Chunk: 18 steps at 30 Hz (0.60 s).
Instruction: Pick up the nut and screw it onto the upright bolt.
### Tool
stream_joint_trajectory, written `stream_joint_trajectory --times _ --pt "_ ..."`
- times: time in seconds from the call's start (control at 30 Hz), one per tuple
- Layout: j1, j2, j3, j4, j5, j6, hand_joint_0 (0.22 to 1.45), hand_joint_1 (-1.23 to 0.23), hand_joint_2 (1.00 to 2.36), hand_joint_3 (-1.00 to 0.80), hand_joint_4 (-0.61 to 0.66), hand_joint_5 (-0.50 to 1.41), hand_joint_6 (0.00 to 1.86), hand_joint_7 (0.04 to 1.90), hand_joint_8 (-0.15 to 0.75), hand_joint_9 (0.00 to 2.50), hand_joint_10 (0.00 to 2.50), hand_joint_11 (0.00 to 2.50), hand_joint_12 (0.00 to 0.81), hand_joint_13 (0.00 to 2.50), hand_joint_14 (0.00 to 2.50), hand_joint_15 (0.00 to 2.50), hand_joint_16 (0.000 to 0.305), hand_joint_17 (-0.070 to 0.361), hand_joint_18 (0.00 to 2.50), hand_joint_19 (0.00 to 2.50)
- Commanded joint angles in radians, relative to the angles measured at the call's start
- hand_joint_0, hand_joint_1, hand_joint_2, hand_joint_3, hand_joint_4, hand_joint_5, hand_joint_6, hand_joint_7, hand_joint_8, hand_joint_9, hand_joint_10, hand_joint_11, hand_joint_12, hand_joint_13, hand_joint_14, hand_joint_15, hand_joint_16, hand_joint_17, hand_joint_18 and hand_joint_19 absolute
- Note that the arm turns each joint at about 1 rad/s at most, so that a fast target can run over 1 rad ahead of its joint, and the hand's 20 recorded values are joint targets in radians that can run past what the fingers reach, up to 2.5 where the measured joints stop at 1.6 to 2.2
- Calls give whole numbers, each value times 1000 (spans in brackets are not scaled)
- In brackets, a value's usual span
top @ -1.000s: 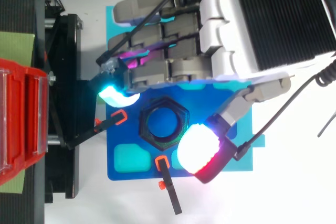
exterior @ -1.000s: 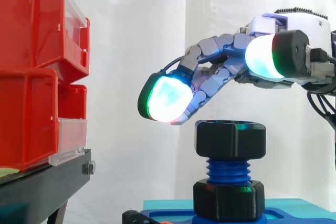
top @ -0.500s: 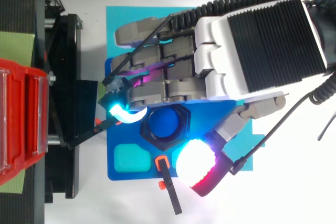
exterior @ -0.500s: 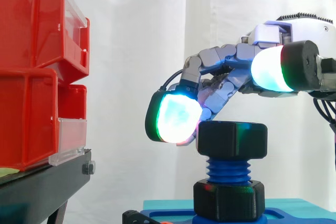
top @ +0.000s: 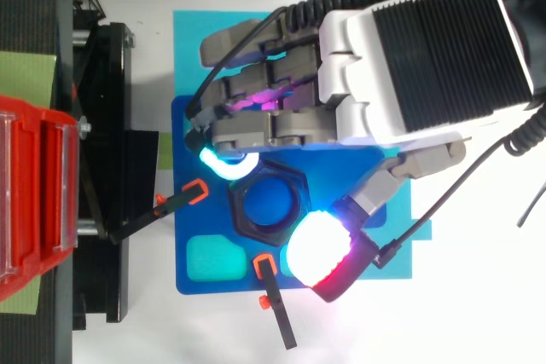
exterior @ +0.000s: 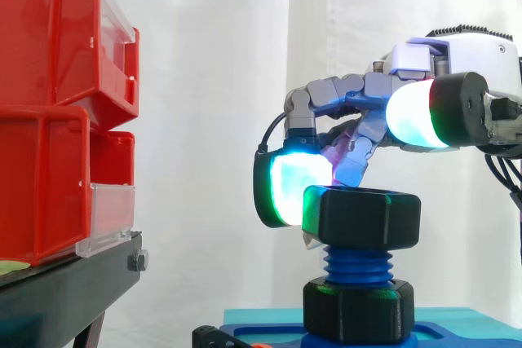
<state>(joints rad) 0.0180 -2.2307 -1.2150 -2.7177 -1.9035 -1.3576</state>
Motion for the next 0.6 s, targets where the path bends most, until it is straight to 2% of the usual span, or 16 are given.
stream_joint_trajectory --times 0.0,0.13,0.3,0.57 --pt "-4 0 0 -4 -2 0 538 -254 1000 -500 145 7 589 1366 252 1164 0 0 159 849 0 0 16 36 568 111" --pt "-9 0 0 -2 -3 0 540 -258 1000 -500 118 19 635 1265 251 1246 0 0 148 918 0 0 14 32 654 143" --pt "-15 0 0 3 -8 0 547 -274 1000 -500 65 33 703 1118 238 1473 2 27 113 1067 0 0 8 17 779 194" --pt "-26 0 9 7 -20 0 547 -299 1000 -500 65 59 677 1117 200 1694 6 145 90 1192 0 0 4 8 901 257"
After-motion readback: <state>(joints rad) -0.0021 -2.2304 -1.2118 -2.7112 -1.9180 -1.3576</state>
